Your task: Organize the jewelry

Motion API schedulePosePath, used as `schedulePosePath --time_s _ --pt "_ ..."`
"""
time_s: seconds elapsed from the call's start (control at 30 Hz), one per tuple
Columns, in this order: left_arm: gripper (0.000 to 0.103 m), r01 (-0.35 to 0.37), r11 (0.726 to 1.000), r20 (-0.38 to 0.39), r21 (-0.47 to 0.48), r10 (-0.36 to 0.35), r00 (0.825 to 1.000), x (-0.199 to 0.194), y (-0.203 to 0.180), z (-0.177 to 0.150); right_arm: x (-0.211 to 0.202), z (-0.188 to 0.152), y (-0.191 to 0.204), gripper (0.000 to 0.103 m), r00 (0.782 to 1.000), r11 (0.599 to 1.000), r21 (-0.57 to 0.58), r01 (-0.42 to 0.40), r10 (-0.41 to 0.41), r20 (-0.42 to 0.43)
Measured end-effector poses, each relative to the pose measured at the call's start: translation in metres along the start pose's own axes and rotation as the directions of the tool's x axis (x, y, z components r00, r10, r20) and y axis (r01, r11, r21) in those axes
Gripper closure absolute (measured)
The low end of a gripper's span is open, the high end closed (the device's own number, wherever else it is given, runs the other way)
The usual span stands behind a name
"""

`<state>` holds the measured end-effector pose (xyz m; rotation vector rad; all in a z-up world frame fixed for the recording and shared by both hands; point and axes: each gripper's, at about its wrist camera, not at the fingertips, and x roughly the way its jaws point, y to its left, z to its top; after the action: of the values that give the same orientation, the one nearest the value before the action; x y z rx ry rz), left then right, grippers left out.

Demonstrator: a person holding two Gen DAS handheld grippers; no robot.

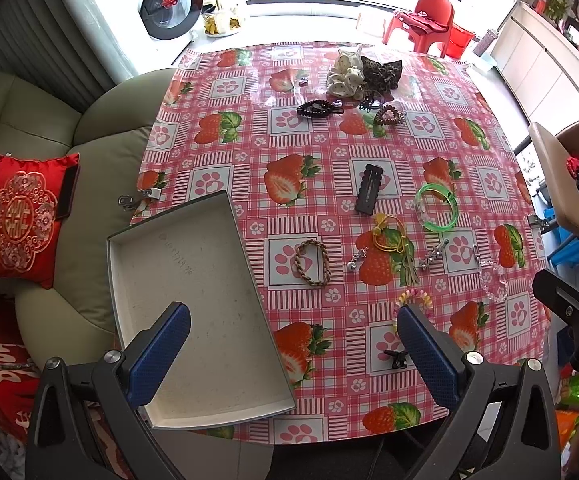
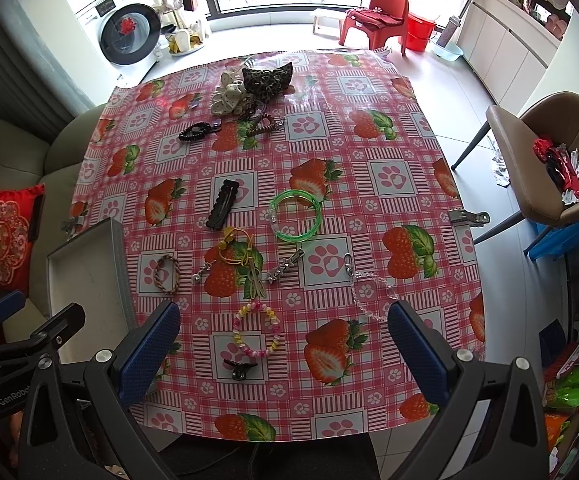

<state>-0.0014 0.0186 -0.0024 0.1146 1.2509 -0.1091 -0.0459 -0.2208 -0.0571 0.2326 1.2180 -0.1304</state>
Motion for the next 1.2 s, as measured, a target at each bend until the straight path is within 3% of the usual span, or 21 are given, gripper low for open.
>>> schedulePosePath --time_s 1.2 --pt "0.0 -0.006 1.0 -0.003 0.005 0.006 1.0 0.0027 -0.0011 -0.0066 0.0023 -0.0007 0.0026 0.0 1.0 1.0 -0.001 -0.005 0.005 -0.001"
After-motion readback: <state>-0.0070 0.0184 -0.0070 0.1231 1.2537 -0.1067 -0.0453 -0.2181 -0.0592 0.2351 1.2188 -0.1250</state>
